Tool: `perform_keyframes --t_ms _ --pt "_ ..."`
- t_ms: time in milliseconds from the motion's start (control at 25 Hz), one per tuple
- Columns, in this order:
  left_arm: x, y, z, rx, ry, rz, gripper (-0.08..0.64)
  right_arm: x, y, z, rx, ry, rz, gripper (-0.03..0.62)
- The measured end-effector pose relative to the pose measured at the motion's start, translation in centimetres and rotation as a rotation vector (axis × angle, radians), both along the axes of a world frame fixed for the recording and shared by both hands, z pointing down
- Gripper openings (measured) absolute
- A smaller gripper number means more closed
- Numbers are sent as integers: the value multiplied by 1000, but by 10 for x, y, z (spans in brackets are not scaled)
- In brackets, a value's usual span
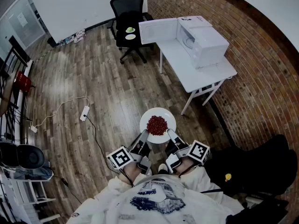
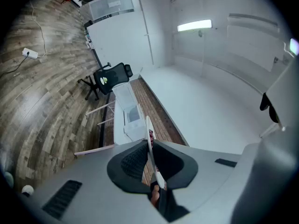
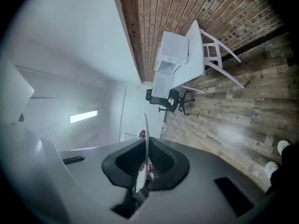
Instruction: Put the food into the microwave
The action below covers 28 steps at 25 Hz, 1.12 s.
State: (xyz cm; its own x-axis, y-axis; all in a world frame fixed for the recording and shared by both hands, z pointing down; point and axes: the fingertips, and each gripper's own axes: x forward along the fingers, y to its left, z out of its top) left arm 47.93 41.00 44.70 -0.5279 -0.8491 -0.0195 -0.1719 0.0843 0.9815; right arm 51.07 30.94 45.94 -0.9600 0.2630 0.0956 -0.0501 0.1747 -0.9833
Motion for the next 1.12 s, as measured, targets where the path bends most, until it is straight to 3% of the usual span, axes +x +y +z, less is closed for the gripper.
perform_keyframes --t_ms 80,160,560,760,840,920,960,1120 --pt "-4 6 5 -91 -77 12 41 1 0 1 -3 8 2 26" --pt "-6 6 5 -110 -115 17 41 1 0 0 -8 12 4 26" --pt "-2 -9 -2 -13 -59 0 41 -1 -10 -1 8 -3 0 26" --pt "-17 -49 -1 21 -40 -2 41 -17 -47 4 -9 -10 -4 26" --pt "-24 -52 3 -18 -59 2 41 -22 -53 6 -11 -6 1 26" --pt "-37 -42 14 -150 -123 11 41 -29 -53 7 -9 -6 8 26" --pt "-45 -44 16 -174 -146 15 41 -36 -56 7 -9 -6 11 26" --pt "-75 -80 7 -8 -79 29 41 -70 -80 10 -3 -16 22 26"
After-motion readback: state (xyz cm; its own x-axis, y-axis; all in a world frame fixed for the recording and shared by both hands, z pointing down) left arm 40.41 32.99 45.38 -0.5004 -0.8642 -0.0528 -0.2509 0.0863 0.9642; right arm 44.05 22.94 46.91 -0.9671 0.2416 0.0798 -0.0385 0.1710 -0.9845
